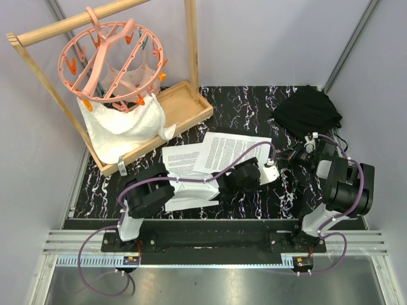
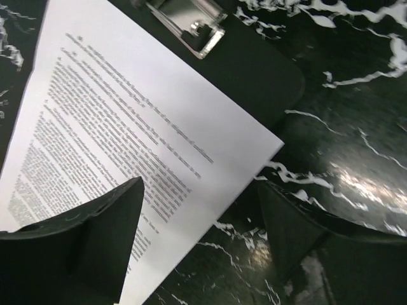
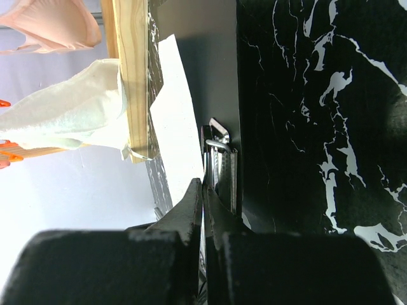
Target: Put the files into the folder
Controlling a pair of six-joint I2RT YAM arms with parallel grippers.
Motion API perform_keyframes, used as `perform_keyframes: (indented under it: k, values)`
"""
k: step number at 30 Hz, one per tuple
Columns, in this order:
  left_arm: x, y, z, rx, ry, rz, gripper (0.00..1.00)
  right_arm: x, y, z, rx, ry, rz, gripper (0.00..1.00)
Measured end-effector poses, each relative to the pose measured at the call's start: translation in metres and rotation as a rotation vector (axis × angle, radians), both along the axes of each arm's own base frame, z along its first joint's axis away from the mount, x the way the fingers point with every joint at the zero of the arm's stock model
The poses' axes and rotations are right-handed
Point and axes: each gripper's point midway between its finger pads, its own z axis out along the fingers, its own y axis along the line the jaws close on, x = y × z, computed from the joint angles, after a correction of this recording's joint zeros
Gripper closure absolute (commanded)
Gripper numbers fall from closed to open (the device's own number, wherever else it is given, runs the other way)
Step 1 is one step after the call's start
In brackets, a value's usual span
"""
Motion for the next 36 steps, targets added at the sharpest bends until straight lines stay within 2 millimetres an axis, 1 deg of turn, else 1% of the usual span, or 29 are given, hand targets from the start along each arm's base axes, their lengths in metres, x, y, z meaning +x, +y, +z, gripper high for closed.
perform_keyframes:
  k: [3, 7, 9, 10, 12, 13, 17, 22, 33, 36]
  values:
    - [0.006, -0.002, -0.007, 0.017, -0.048, 0.015, 0.24, 0.000, 0.000, 0.000, 0.001, -0.001, -0.001, 1.00]
    - [0.007, -0.001, -0.018, 0.045, -0.050, 0.010, 0.25, 0.000, 0.000, 0.000, 0.001, -0.001, 0.000, 1.00]
    - [0.007, -0.001, -0.019, 0.047, -0.049, 0.008, 0.32, 0.000, 0.000, 0.000, 0.001, -0.001, 0.000, 1.00]
    - [0.007, -0.002, -0.019, 0.046, -0.049, 0.008, 0.40, 0.000, 0.000, 0.000, 0.001, -0.001, -0.001, 1.00]
    - [0.008, -0.004, -0.017, 0.038, -0.050, 0.008, 0.46, 0.000, 0.000, 0.000, 0.001, -0.001, 0.000, 1.00]
    - [0.008, -0.005, -0.016, 0.037, -0.052, 0.004, 0.53, 0.000, 0.000, 0.000, 0.001, -0.001, 0.000, 1.00]
    - [0.007, -0.008, -0.015, 0.025, -0.044, -0.003, 0.64, 0.000, 0.000, 0.000, 0.001, -0.001, 0.000, 1.00]
    - [0.004, -0.010, -0.016, 0.021, -0.029, -0.020, 0.71, 0.000, 0.000, 0.000, 0.000, -0.001, -0.002, 1.00]
    - [0.001, -0.013, -0.017, 0.002, -0.002, -0.045, 0.73, 0.002, -0.001, 0.001, -0.003, -0.006, -0.002, 1.00]
    - [0.002, -0.015, -0.015, -0.010, 0.000, -0.041, 0.79, 0.003, -0.001, 0.001, -0.005, -0.010, -0.003, 1.00]
